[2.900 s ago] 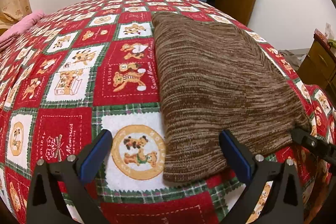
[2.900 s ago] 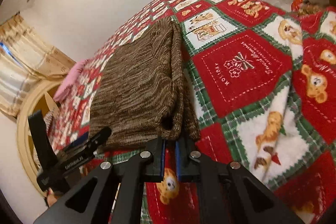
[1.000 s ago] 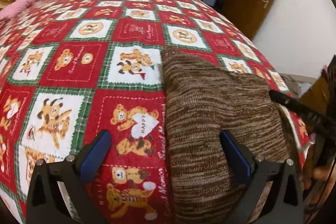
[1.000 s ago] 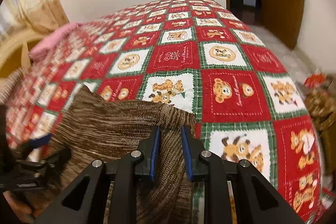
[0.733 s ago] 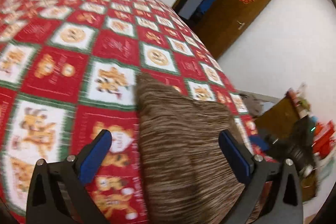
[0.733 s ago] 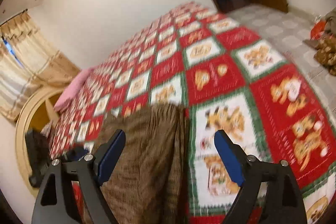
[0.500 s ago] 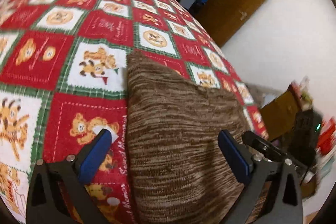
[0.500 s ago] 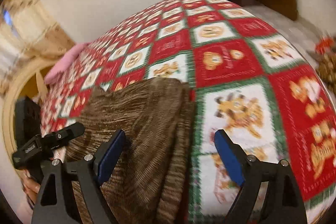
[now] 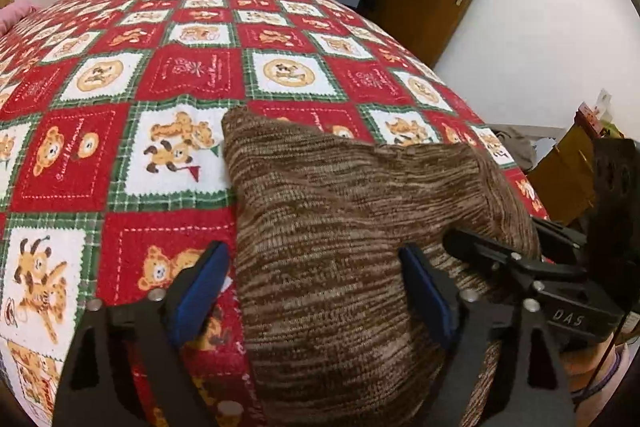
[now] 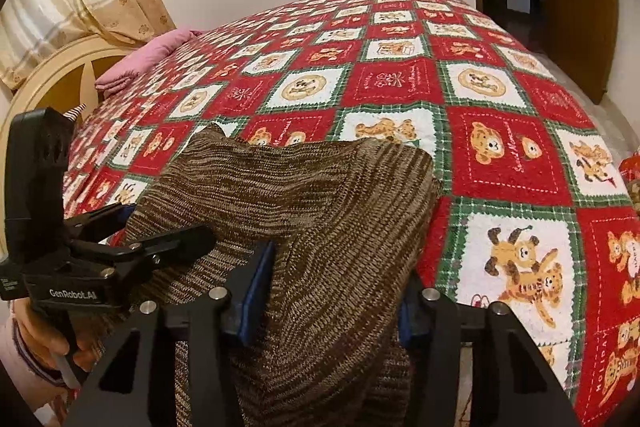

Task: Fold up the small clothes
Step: 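Grasp the sweater edge with the right gripper while the left gripper grasps the opposite side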

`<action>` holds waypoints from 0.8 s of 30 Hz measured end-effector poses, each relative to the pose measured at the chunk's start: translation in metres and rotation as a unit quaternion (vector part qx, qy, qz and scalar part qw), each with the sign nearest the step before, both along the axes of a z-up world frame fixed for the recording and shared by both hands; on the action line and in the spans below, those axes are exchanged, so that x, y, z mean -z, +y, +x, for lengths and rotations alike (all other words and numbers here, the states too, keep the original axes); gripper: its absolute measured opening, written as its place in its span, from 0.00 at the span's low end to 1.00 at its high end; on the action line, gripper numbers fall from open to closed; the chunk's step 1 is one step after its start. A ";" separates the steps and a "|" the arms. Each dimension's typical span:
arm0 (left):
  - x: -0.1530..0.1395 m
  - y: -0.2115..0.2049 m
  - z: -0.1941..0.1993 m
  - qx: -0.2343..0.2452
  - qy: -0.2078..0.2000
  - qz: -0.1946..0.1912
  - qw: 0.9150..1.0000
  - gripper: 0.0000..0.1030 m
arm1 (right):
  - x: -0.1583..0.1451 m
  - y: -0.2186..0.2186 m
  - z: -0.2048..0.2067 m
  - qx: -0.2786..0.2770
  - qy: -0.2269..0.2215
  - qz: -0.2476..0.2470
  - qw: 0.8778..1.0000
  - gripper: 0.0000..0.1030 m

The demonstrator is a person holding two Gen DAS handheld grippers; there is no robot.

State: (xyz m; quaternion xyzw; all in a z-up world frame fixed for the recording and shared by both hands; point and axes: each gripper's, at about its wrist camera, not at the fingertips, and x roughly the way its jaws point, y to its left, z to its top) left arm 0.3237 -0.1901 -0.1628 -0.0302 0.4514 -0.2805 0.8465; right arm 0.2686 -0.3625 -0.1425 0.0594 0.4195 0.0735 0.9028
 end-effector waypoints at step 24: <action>-0.004 -0.008 -0.008 -0.004 -0.038 0.011 0.999 0.50 | -0.012 0.039 -0.014 0.031 -0.039 -0.137 0.989 0.29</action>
